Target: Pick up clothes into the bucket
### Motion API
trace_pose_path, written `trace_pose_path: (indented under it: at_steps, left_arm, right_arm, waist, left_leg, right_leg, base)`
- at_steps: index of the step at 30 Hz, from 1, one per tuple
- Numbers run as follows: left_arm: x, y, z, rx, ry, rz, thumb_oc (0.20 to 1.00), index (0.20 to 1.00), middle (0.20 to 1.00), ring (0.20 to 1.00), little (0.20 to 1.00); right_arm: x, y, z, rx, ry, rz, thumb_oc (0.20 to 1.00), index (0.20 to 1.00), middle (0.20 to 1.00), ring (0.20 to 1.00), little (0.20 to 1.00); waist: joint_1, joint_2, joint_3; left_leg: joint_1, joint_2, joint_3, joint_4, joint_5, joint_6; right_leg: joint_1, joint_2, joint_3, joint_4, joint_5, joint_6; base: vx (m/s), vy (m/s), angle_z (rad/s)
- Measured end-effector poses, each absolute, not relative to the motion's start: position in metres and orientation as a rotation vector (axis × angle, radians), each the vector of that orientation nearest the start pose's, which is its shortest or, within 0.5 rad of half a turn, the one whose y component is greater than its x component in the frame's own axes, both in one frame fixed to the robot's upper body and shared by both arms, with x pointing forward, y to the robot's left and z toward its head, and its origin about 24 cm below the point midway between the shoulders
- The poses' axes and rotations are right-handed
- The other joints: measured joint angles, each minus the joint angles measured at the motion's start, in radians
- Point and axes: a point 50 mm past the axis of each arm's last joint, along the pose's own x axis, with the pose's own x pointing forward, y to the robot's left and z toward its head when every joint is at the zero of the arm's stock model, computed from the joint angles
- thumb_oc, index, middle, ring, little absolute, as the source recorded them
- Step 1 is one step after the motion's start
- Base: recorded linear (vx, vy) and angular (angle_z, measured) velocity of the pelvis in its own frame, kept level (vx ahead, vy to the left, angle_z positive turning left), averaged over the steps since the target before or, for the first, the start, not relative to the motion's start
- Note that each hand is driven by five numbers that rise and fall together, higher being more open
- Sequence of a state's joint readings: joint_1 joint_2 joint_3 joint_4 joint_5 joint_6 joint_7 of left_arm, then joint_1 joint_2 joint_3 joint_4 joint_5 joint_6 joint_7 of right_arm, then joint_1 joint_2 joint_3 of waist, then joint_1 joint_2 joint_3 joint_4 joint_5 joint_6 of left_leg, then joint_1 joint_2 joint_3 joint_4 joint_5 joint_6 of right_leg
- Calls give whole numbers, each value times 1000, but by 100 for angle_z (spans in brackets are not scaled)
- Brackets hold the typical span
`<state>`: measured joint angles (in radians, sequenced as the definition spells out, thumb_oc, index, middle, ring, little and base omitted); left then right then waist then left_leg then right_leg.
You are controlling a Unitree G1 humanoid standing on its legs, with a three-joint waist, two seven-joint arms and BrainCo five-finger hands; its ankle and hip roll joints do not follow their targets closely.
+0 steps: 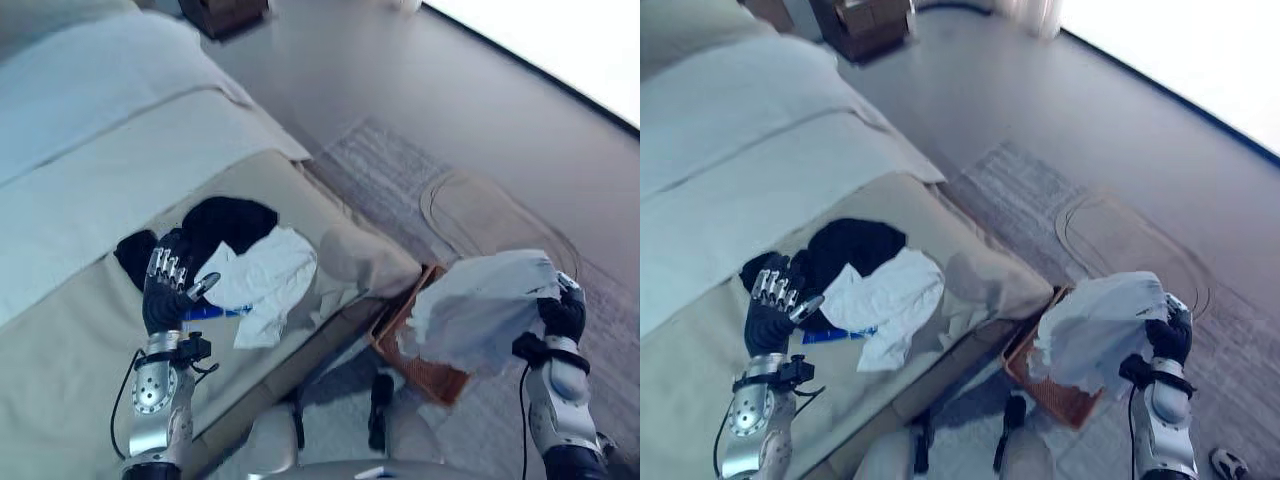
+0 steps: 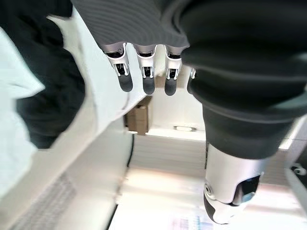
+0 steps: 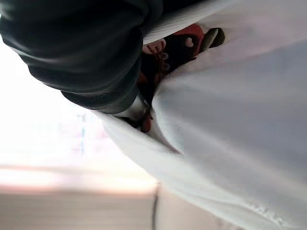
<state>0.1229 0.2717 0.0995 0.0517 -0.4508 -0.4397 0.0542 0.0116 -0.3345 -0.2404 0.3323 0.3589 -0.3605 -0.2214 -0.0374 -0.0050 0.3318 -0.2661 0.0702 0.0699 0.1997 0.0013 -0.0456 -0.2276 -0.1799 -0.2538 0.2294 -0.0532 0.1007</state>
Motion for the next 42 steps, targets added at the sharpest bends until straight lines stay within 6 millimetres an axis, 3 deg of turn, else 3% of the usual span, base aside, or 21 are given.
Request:
trace_pose_path:
  at_steps: [3,9,14,23,28,35,36,37,38,39,42]
  left_arm:
    - [223,248,69,-129,-345,254,1000,1000,1000,1000,1000]
    - [224,245,100,-115,-485,235,1000,1000,1000,1000,1000]
    - [222,238,113,-120,-547,202,1000,1000,1000,1000,1000]
    - [224,231,118,-150,-562,187,1000,1000,1000,1000,1000]
    - [226,229,120,-146,-564,171,1000,1000,1000,1000,1000]
    - [227,223,117,-155,-548,140,1000,1000,1000,1000,1000]
    - [227,222,117,-153,-544,134,1000,1000,1000,1000,1000]
    - [226,221,115,-156,-535,131,1000,1000,1000,1000,1000]
    - [224,220,110,-162,-517,136,1000,1000,1000,1000,1000]
    - [224,219,111,-162,-520,132,1000,1000,1000,1000,1000]
    - [224,219,116,-155,-535,122,1000,1000,1000,1000,1000]
  right_arm:
    - [237,-300,39,21,-140,-593,200,200,200,200,200]
    - [263,-302,50,52,-169,-682,200,200,200,200,200]
    - [283,-322,77,-5,-218,-771,200,200,200,200,200]
    - [307,-317,63,-55,-84,-790,200,200,200,200,200]
    - [312,-317,53,-81,0,-779,200,200,200,200,200]
    - [315,-313,37,-134,136,-743,200,200,200,200,200]
    - [316,-315,36,-145,150,-742,200,200,200,200,200]
    - [315,-317,36,-155,160,-747,200,200,200,200,200]
    - [314,-320,36,-160,163,-751,454,454,454,454,454]
    - [311,-325,35,-171,174,-767,1000,1000,1000,1000,1000]
    - [303,-337,30,-182,233,-813,1000,1000,1000,1000,1000]
  waist:
    - [4,-4,38]
    - [31,-8,65]
    - [50,4,83]
    - [55,10,86]
    - [80,14,87]
    - [90,44,76]
    - [88,46,75]
    - [90,52,72]
    - [101,72,59]
    - [100,82,53]
    - [100,85,48]
  left_leg:
    - [-91,-6,-3,75,-33,15]
    - [-273,7,-5,195,-53,14]
    - [-428,12,-6,275,-54,12]
    - [-547,13,-16,394,-94,11]
    - [-604,28,-17,449,-104,-1]
    - [-643,23,-18,451,-112,-12]
    - [-665,9,-20,506,-122,-14]
    - [-677,13,-25,589,-148,12]
    - [-657,17,-28,612,-188,24]
    - [-658,7,-17,595,-224,15]
    - [-670,-8,-17,600,-222,16]
  right_leg:
    - [-114,-23,19,123,-45,-17]
    - [-317,-41,34,295,-104,-36]
    - [-484,-46,54,388,-115,-46]
    - [-606,-64,69,520,-163,-63]
    - [-666,-61,73,572,-171,-73]
    - [-707,-66,84,582,-183,-51]
    - [-715,-73,84,575,-183,-51]
    - [-721,-73,85,584,-182,-51]
    - [-728,-68,83,593,-181,-48]
    - [-747,-77,103,625,-184,-47]
    - [-753,-86,113,626,-188,-47]
  base:
    - [-88,8,3]
    - [-91,11,4]
    - [-64,23,-4]
    - [17,6,6]
    - [0,-5,-2]
    - [0,-3,-2]
    - [8,-3,3]
    - [7,-9,-17]
    - [12,-15,-10]
    - [10,-15,13]
    - [11,-13,30]
